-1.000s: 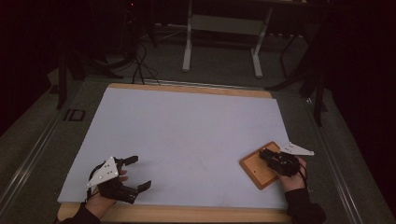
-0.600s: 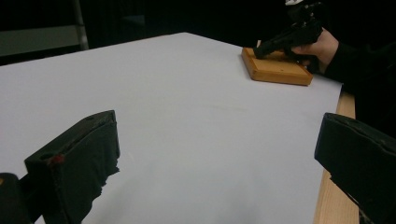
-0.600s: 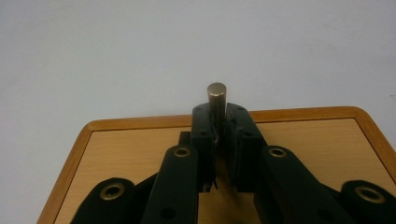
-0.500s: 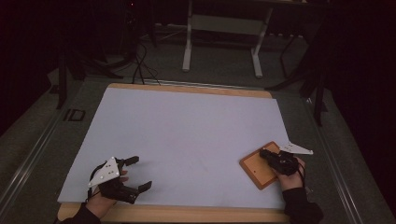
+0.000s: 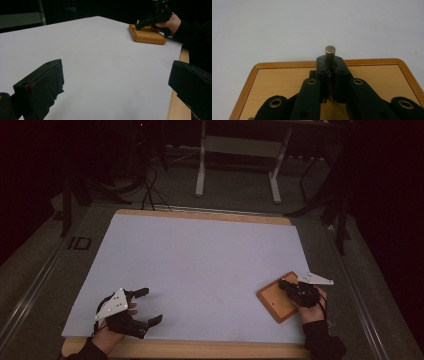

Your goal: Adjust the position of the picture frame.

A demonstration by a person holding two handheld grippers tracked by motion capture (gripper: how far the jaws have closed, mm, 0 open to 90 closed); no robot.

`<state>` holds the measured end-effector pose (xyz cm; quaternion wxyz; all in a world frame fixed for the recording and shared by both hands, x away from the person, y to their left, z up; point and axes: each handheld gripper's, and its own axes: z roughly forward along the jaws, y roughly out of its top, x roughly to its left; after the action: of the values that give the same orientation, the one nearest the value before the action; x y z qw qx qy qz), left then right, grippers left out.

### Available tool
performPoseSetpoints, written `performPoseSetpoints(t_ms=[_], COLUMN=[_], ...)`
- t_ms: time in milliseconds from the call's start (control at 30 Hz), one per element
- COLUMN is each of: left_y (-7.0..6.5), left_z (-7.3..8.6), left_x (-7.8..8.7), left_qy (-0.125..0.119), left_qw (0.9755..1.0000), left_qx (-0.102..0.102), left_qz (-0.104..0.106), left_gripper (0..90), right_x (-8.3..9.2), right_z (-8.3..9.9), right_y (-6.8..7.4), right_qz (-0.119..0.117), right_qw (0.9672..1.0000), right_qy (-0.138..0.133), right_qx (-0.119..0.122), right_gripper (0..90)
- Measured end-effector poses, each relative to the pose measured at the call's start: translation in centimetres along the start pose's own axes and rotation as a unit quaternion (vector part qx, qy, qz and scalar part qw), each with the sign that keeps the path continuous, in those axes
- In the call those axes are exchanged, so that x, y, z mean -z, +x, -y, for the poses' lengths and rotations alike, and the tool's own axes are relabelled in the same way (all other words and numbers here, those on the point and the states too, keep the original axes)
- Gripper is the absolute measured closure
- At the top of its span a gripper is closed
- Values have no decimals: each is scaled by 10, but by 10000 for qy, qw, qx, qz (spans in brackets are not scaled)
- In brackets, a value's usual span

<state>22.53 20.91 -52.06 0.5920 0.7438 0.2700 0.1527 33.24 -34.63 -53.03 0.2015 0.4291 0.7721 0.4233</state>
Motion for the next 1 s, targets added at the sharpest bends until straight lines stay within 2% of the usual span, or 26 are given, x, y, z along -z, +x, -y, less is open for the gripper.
performPoseSetpoints(t_ms=[200,400,667,1000], left_y=[0,0,0,0], left_z=[0,0,0,0], left_x=[0,0,0,0], left_qy=[-5,-7,3,3], left_qw=[10000,10000,10000,10000], left_qx=[12,15,27,30], left_qz=[0,9,18,19], left_gripper=[4,5,4,5], right_x=[6,13,23,30], right_z=[-3,-7,-12,-17], right_y=[-3,-5,-7,-6], right_qz=[-81,-40,-98,-150], right_qw=[9999,9997,9990,9983], right_qy=[-118,-203,-378,-523], right_qx=[-96,-123,-215,-222], right_gripper=[857,858,859,859])
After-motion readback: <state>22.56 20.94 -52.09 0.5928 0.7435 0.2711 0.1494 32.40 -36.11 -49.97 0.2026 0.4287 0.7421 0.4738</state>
